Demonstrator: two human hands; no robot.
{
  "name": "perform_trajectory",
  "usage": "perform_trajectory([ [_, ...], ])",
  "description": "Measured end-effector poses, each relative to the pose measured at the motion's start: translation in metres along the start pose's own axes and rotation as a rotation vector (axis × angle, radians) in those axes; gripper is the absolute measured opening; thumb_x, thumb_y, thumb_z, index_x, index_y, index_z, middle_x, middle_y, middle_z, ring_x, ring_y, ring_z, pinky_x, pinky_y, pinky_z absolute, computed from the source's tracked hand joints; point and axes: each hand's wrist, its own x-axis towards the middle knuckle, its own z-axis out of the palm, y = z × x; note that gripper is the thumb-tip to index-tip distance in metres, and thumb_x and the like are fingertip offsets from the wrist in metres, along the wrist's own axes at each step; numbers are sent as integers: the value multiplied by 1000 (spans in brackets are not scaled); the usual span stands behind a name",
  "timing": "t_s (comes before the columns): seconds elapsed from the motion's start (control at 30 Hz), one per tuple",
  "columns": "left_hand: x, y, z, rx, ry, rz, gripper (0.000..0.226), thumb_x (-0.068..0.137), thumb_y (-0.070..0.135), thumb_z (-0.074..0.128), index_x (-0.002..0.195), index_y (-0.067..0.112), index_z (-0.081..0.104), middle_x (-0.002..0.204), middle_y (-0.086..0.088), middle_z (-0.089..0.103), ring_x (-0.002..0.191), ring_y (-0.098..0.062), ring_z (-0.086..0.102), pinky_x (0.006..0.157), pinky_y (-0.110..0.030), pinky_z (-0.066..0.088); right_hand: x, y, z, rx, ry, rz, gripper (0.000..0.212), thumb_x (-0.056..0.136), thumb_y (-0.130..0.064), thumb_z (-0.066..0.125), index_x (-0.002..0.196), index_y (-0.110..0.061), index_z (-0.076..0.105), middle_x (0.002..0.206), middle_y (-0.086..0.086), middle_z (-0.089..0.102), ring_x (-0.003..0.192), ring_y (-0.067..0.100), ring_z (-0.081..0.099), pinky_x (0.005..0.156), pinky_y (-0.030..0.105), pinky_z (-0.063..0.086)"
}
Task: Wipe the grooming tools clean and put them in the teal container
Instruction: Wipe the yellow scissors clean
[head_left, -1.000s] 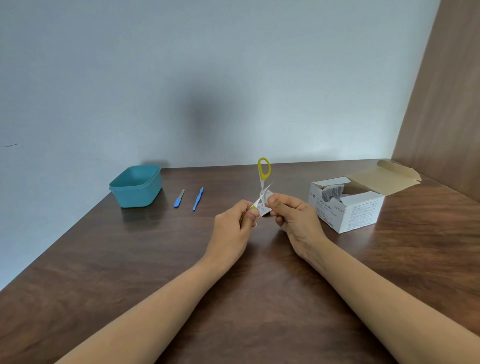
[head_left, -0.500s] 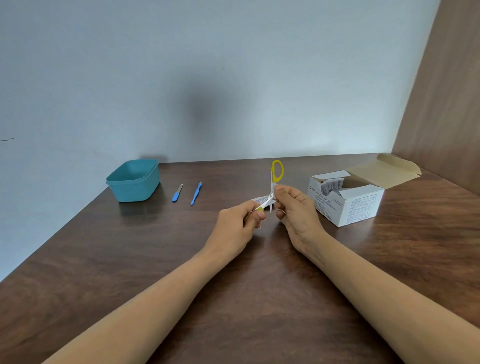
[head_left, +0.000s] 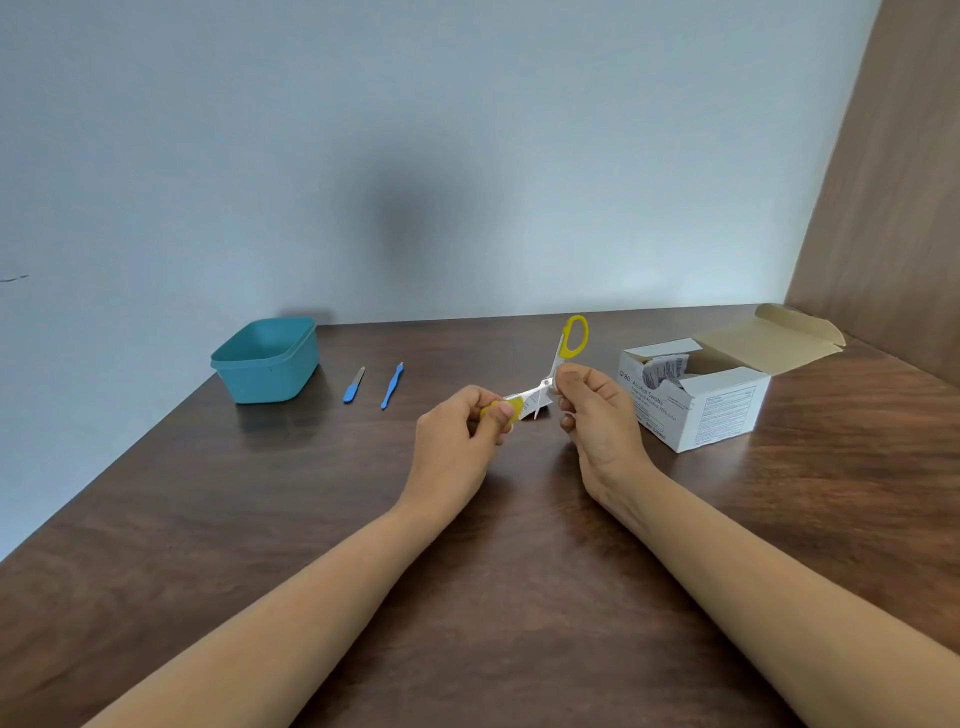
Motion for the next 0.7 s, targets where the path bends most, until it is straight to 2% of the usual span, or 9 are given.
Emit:
perform_trajectory([
  [0.1,4,-4,-2,-128,59,-84,14,93,25,60,82,20,67,70,1,69,63,-8,60,67,-33,54,-1,0,0,-14,-27,-8,21,92,-12,58,72,-16,63,69,2,49,55,6,32,53,19,26],
  [0.27,6,-3,-2,-264,109,-166,15,94,21,58,81,19,66,69,2,65,60,-3,56,64,-24,51,-3,-1,2,57,12,-40,19,92,-11,58,74,-16,63,62,-3,50,51,3,34,48,15,29],
  [0.37,9,-4,-5,-320,162,-219,17,95,17,56,82,17,66,72,3,63,59,-3,53,64,-22,50,-1,-7,-1,127,56,-74,16,92,-12,59,78,-15,64,67,-3,55,49,3,35,48,15,30],
  [0.5,10,-5,-6,-324,162,-230,15,96,17,55,86,15,66,70,5,61,54,3,51,63,-18,49,2,-9,-6,162,111,-41,9,87,-13,66,80,-18,69,70,-4,64,51,4,38,49,15,33],
  [0.7,9,-6,-5,-300,144,-212,17,95,18,56,81,21,66,69,3,59,59,-5,49,64,-21,48,2,-9,-8,145,111,59,3,84,-14,69,86,-15,71,80,0,67,53,2,44,46,11,36],
])
